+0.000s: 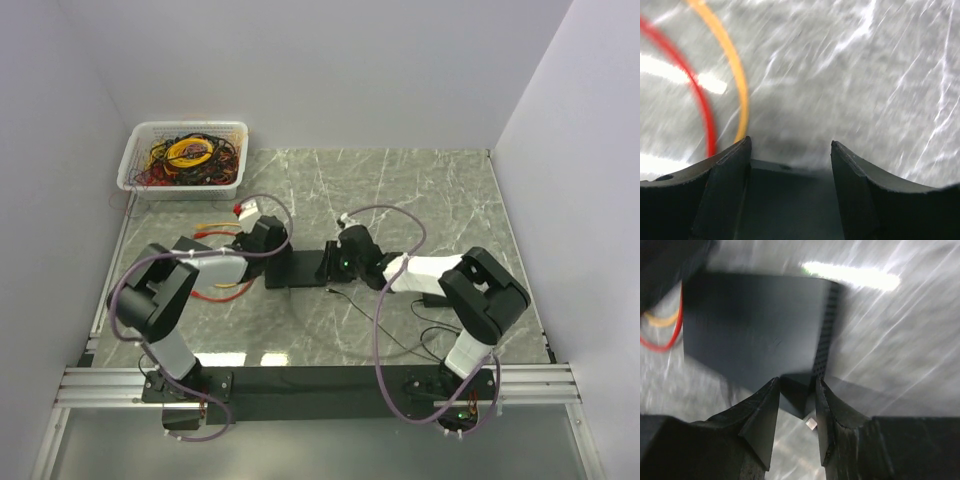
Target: Insert the plug into the switch port
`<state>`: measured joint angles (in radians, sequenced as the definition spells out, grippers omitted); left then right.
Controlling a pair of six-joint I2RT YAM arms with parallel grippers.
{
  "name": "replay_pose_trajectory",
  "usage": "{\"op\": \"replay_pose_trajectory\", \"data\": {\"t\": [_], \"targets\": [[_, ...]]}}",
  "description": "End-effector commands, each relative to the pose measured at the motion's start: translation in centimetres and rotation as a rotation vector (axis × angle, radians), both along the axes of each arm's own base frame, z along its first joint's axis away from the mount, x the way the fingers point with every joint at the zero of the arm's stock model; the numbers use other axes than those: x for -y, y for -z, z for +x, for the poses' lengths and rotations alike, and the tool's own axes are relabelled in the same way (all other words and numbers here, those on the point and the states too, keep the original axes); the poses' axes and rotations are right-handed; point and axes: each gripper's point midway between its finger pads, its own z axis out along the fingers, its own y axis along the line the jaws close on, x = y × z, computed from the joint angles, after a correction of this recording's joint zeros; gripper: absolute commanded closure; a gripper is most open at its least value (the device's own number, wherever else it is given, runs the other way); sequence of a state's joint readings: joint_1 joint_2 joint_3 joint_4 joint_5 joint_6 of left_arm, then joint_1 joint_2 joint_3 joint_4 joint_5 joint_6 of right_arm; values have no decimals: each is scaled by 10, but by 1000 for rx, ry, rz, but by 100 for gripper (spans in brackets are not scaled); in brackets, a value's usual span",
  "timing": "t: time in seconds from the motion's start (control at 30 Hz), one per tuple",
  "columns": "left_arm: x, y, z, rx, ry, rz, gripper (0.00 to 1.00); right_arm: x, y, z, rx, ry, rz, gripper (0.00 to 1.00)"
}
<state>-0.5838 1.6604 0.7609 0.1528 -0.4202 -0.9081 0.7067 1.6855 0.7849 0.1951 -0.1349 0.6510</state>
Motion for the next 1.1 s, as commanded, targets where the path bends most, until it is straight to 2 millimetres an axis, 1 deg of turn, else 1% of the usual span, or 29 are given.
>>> {"op": "replay_pose_trajectory", "data": {"t": [0.0, 0.03, 0.07, 0.1, 0.13, 0.17, 0.2, 0.23, 0.27, 0.3, 0.33, 0.4, 0.43, 0.47, 0.53, 0.6, 0.63, 0.67, 0.7, 0.73, 0.8, 0.83, 0.87, 0.9, 0.93, 0.97, 1.0, 1.03, 1.07], "targets": [[65, -18, 15, 16, 185, -142, 31, -42, -13, -52, -57, -130, 93, 60], [75, -30, 27, 42, 199, -150, 31, -44, -14, -56, -59, -134, 95, 60], [79, -21, 30, 25, 225, -124, 31, -48, -18, -61, -55, -141, 107, 60], [82, -22, 35, 25, 238, -118, 31, -50, -18, -66, -60, -151, 111, 60], [91, -35, 48, 55, 253, -129, 31, -53, -19, -73, -66, -159, 119, 60], [94, -26, 53, 38, 268, -115, 31, -54, -20, -75, -65, -160, 123, 60], [98, -27, 58, 35, 298, -117, 32, -55, -23, -78, -64, -163, 132, 60], [106, -37, 68, 57, 319, -131, 32, -56, -25, -80, -61, -170, 137, 60], [111, -31, 72, 52, 352, -126, 32, -58, -27, -81, -57, -175, 143, 60], [118, -33, 73, 52, 388, -143, 32, -59, -29, -82, -51, -180, 152, 60], [128, -43, 79, 75, 421, -162, 32, -60, -32, -83, -44, -187, 160, 60], [140, -40, 82, 73, 475, -169, 32, -62, -36, -84, -28, -201, 162, 60], [147, -49, 87, 93, 498, -185, 33, -62, -37, -83, -22, -202, 160, 60], [153, -50, 87, 104, 532, -189, 33, -61, -37, -84, -20, -202, 157, 60], [164, -63, 89, 120, 567, -205, 33, -57, -40, -84, -8, -204, 144, 60], [165, -73, 89, 126, 566, -176, 34, -46, -43, -86, 15, -185, 125, 60], [163, -78, 85, 116, 563, -160, 34, -39, -44, -86, 33, -174, 105, 60], [156, -99, 86, 153, 537, -146, 33, -32, -46, -86, 50, -161, 93, 60], [153, -109, 83, 168, 527, -138, 33, -17, -52, -85, 85, -127, 69, 59], [142, -129, 74, 181, 510, -134, 33, -9, -56, -84, 106, -108, 61, 58], [117, -147, 74, 209, 399, -93, 33, 10, -73, -85, 162, -77, 52, 57], [102, -163, 62, 218, 360, -85, 33, 18, -78, -80, 194, -42, 35, 54], [87, -162, 55, 201, 302, -58, 33, 27, -86, -80, 218, -24, 29, 52], [81, -167, 47, 205, 286, -53, 33, 32, -90, -77, 238, -9, 15, 50], [70, -169, 33, 208, 271, -53, 33, 39, -93, -69, 255, 21, 2, 44], [63, -165, 24, 190, 248, -51, 32, 41, -95, -66, 256, 27, -4, 41], [57, -147, 11, 152, 245, -40, 32, 44, -95, -60, 257, 35, -11, 38], [51, -150, 1, 156, 236, -51, 33, 47, -93, -53, 241, 38, -7, 34], [46, -144, -5, 147, 213, -58, 32, 46, -89, -44, 228, 43, -7, 33]]}}
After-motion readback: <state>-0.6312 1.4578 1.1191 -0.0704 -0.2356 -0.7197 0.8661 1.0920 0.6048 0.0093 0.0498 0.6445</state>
